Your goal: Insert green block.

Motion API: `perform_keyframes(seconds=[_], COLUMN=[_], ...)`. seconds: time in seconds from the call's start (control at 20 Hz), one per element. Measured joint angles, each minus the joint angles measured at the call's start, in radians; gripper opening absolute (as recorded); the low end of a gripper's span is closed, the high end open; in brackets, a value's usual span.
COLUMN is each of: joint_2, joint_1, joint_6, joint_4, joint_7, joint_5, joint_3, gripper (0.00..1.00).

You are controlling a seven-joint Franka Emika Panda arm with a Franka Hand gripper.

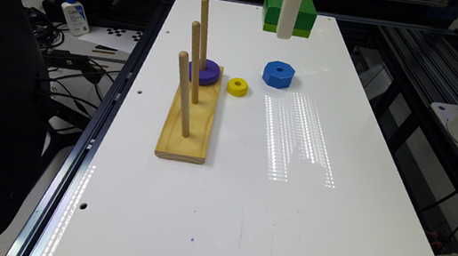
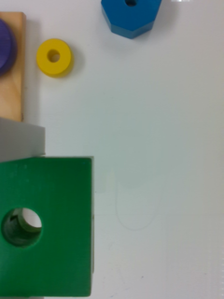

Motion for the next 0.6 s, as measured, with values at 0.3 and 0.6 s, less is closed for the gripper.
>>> perform_keyframes(seconds=[0.3, 0.6], joint_2=[0.000, 0.015], joint_1=[0.000, 0.000], joint_6=[0.005, 0.028], joint_4=[0.001, 0.013], joint_7=[0.000, 0.000], joint_5=[0.0006, 0.0005], joint_3=[0.003, 0.003], gripper=[0.00, 0.00])
